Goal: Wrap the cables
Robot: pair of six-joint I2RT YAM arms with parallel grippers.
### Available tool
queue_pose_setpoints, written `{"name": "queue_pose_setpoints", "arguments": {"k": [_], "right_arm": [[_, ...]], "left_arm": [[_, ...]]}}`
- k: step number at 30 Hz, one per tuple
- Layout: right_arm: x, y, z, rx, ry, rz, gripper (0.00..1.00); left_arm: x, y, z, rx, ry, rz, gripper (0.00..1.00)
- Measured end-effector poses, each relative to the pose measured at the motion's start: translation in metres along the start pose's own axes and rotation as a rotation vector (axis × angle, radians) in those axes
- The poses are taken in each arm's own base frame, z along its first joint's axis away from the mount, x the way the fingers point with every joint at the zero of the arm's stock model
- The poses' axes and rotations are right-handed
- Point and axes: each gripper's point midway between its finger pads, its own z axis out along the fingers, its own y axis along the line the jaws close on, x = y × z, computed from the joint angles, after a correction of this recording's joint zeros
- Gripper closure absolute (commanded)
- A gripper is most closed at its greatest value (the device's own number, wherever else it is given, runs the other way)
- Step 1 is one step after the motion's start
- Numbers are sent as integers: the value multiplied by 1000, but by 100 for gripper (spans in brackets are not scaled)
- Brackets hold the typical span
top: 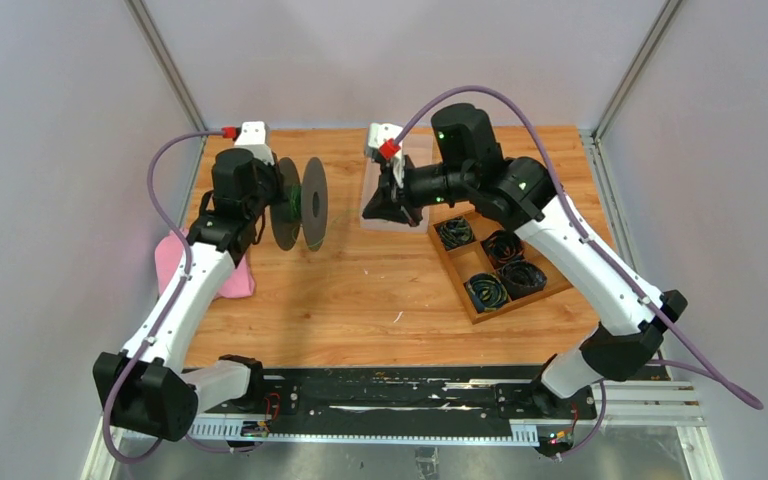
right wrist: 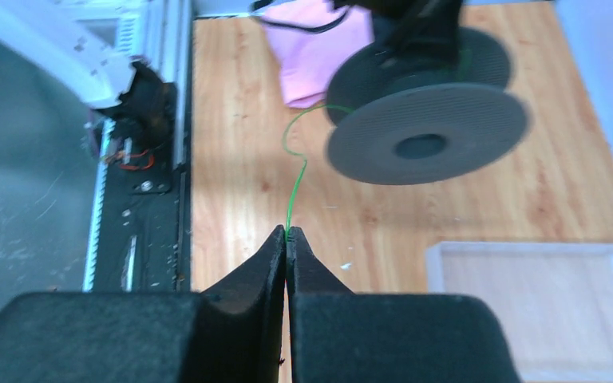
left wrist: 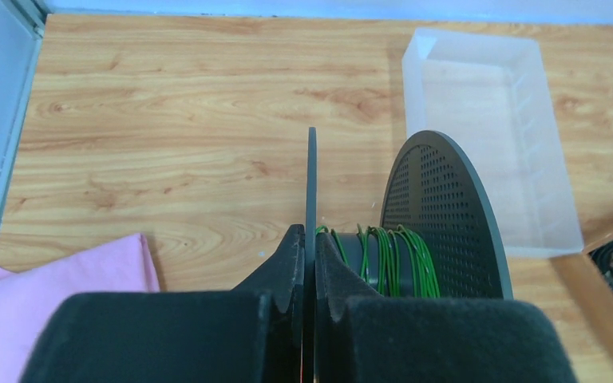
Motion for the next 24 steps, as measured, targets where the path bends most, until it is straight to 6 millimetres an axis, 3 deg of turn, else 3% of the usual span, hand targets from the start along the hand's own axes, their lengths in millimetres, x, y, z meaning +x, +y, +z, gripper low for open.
{"name": "queue_pose_setpoints", "arguments": {"k": [6, 10, 17, 24], "right_arm": [[-14, -46, -16, 169, -13, 44, 99], [-5, -72, -20, 260, 12, 70, 99], [3, -101, -27, 339, 28, 99, 99], [-7, -115, -36, 388, 3, 99, 99]], "left_arm": [[22, -15, -4, 81, 34, 143, 100], [31, -33, -11, 192, 40, 241, 100], [32, -60, -28, 377, 8, 391, 100], [50, -78, -41, 536, 36, 530, 100]]}}
